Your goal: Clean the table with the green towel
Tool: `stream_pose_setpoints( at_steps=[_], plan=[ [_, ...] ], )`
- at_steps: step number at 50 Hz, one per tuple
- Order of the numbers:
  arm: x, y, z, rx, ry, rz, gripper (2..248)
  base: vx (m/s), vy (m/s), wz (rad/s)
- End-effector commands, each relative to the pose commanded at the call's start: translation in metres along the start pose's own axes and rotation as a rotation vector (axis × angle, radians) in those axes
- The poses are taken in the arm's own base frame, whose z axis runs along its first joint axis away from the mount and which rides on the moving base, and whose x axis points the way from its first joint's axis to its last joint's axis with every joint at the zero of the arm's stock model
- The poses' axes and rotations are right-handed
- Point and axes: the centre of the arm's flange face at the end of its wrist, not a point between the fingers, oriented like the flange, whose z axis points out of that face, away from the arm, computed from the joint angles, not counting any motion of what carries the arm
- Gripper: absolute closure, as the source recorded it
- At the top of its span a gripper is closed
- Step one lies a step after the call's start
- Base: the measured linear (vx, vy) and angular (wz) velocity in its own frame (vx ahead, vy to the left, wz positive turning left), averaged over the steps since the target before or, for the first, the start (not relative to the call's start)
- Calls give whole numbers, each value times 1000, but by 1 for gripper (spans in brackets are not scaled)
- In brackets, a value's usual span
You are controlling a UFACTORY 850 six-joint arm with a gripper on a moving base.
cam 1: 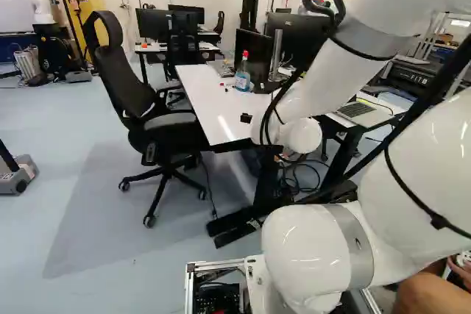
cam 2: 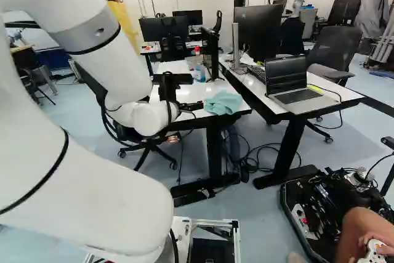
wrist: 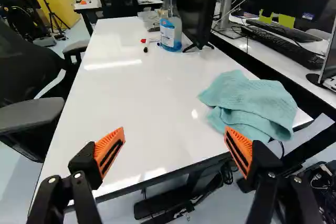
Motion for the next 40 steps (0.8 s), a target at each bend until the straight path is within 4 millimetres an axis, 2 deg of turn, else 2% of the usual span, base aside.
stream_pose_setpoints(
  at_steps=[21, 40],
  plan=[
    [-22, -8, -20, 26, 48, -11, 3, 0, 0, 0],
    [-31, -11, -29, 37, 68, -15, 3, 0, 0, 0]
  ],
)
